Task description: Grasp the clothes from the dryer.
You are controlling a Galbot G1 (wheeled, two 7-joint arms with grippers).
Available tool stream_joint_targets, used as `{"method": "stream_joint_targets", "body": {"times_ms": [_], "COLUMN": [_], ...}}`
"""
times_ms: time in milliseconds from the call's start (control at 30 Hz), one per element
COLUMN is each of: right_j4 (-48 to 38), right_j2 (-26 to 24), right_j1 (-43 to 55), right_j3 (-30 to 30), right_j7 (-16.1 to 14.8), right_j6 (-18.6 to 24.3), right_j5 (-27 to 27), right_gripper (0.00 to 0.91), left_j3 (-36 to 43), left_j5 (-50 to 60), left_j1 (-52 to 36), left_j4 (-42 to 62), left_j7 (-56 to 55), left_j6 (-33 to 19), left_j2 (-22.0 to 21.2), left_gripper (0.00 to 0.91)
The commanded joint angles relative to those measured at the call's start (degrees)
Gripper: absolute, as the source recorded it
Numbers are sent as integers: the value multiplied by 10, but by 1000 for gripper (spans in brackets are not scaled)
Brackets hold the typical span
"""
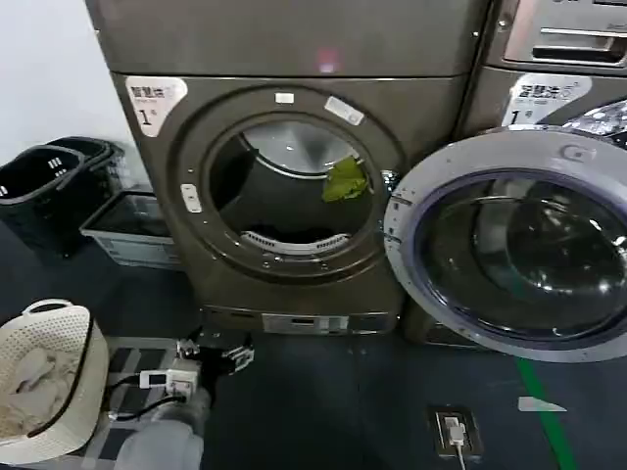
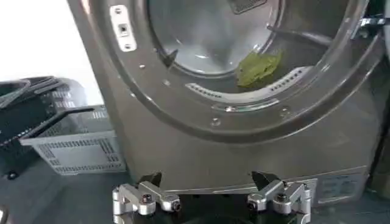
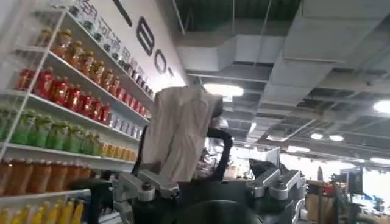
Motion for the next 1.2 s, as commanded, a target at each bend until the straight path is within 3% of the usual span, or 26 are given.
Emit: {"method": "stream_joint_targets", "body": {"times_ms": [33, 467, 1200], "right_j4": [-2, -20, -24], "right_j2": [-1, 0, 4], "right_j1": [-1, -4, -5], "right_j3": [2, 10, 11], "right_j7": [6, 45, 46], "right_j6": [0, 28, 42], "right_j5": [4, 43, 48], "right_gripper": [907, 907, 907], "left_j3": [0, 9, 13], "left_j5": [1, 4, 5], "left_j1": [1, 0, 0], "left_j4": [0, -6, -14], "left_j7": [0, -2, -1], "left_j6": [28, 28, 28], "left_j2": [0, -1, -2], "left_gripper": [907, 907, 907]}}
